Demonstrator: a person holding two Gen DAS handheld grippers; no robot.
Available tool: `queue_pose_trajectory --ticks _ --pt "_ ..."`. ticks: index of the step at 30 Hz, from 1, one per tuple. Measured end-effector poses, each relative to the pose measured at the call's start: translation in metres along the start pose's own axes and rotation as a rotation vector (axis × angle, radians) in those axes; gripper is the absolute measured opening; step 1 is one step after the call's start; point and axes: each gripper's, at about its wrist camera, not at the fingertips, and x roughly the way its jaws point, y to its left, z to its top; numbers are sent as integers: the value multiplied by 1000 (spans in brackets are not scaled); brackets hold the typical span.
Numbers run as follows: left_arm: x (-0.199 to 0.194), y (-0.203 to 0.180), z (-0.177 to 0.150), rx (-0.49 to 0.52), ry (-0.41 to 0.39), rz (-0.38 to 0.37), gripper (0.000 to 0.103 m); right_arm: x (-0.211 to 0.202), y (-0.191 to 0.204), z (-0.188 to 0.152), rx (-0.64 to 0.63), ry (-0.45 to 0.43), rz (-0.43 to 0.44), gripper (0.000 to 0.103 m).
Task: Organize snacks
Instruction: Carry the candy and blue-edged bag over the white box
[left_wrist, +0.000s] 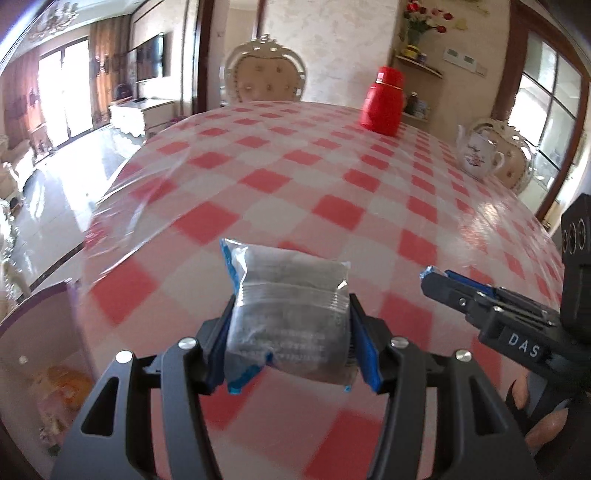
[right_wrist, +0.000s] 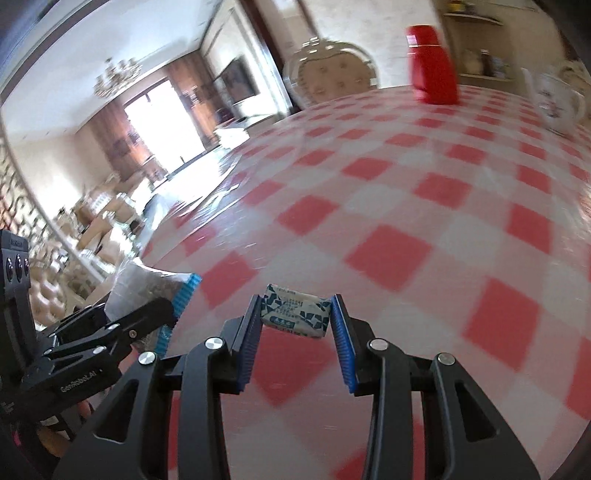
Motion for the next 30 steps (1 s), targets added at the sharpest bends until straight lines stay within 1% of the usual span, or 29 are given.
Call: queue_pose_trajectory --ticks 4,10,16,21,25,30 --pt "-11 39 -12 -47 12 52 56 17 39 -3 -75 35 47 37" --pt "-29 85 -27 -110 14 111 56 34 90 -10 -164 72 109 37" --pt "-48 121 -40 -158 4 155 56 47 132 -17 -216 113 173 37" --pt "-58 153 -57 -199 25 212 56 56 166 -25 -246 156 249 37" --pt "-66 177 -73 -233 47 256 56 59 193 -32 -297 181 312 37" --pt "-81 199 -85 -269 42 302 57 54 228 -47 -391 202 371 37"
